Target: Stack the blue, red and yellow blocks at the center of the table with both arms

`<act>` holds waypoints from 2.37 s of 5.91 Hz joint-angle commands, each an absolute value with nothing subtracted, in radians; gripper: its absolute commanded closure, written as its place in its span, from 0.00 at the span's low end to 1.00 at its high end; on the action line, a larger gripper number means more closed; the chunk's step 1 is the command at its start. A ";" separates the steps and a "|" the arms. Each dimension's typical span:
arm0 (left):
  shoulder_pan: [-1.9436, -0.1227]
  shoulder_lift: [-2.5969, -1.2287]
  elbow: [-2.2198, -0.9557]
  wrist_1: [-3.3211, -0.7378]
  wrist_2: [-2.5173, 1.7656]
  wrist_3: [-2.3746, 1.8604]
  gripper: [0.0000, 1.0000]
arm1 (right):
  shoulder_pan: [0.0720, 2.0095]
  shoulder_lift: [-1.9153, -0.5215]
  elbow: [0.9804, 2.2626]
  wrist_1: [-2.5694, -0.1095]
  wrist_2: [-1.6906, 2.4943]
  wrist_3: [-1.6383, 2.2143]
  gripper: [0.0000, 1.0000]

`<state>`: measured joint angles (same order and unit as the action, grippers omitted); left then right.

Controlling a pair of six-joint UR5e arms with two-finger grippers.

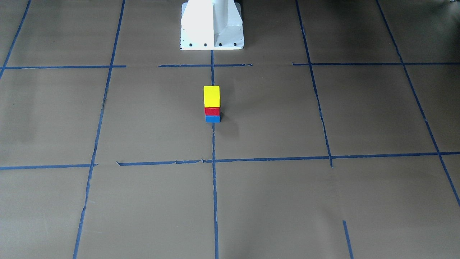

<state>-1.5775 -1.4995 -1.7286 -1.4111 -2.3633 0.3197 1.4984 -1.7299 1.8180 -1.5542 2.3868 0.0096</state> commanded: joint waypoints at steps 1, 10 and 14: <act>-1.604 -1.480 -1.733 -1.411 -2.364 0.284 0.00 | 1.499 -1.738 1.832 -1.560 2.385 0.009 0.00; -1.608 -1.467 -1.703 -1.497 -2.379 0.279 0.00 | 1.508 -1.764 1.871 -1.637 2.390 -0.091 0.00; -1.609 -1.431 -1.762 -1.514 -2.347 0.083 0.00 | 1.508 -1.769 1.873 -1.632 2.391 -0.084 0.00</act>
<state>-1.6090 -1.4415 -1.7455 -1.5130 -2.3561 0.0937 1.5079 -1.7682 1.8721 -1.6337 2.3915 -0.0849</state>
